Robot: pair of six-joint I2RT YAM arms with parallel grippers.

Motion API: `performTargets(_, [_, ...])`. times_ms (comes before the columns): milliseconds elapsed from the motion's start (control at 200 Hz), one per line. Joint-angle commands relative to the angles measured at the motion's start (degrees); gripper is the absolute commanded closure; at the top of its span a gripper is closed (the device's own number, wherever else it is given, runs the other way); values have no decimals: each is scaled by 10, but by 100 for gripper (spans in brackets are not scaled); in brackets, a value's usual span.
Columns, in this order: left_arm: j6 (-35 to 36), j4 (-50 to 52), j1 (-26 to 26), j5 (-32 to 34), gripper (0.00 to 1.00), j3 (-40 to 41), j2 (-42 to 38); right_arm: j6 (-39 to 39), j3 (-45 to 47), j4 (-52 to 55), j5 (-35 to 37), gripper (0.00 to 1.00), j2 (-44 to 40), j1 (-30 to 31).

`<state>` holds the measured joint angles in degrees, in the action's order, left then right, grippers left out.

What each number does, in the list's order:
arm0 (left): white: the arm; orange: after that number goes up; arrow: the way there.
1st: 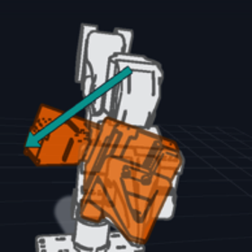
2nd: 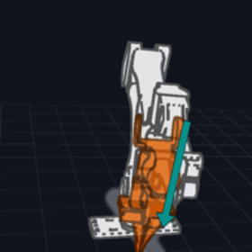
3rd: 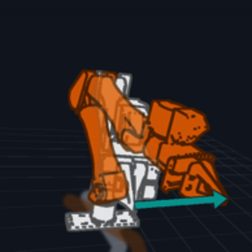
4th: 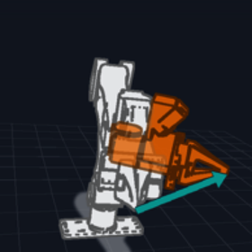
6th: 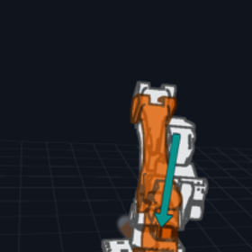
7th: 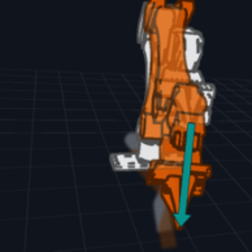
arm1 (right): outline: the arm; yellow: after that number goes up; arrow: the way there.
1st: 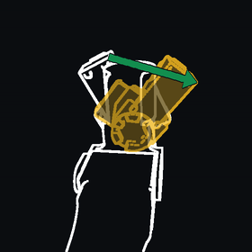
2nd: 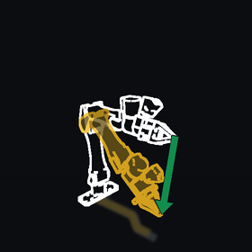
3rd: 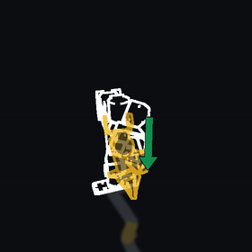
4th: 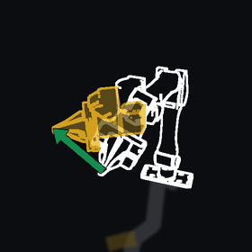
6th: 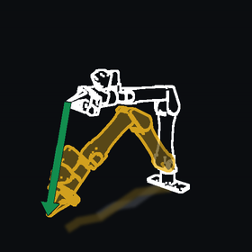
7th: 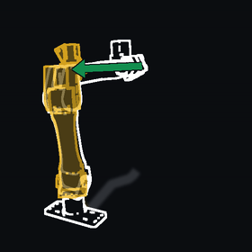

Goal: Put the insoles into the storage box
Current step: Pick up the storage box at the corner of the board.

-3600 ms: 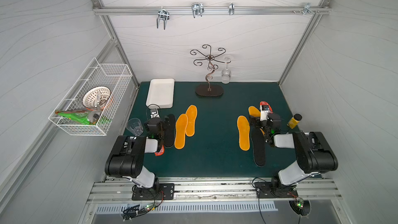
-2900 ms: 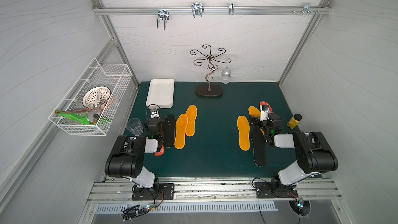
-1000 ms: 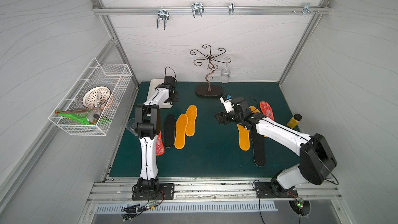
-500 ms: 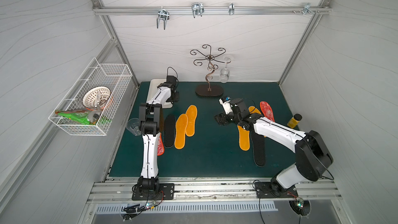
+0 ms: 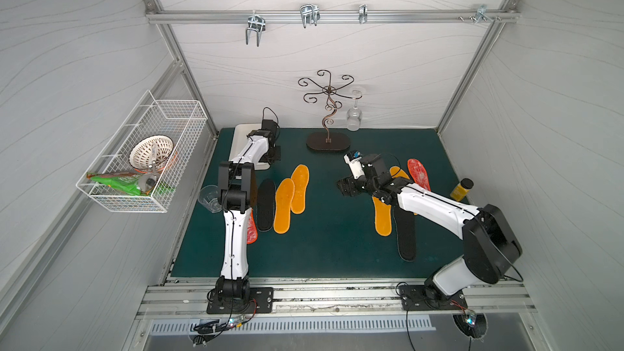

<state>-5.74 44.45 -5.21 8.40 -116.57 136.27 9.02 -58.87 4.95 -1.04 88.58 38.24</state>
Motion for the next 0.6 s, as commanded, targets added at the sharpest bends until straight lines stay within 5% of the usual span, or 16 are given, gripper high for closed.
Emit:
performTargets(0, [6,6,-11,14,100,-24,10,-1,2,5,10,19,-2,0])
performTargets(260, [-6,-30,-48,48,100,44,-81,3,5,6,24,18,-17,0])
performTargets(595, [-125,-50,-91,117,100,239,-265,13,25,-2,30,18,-55,0])
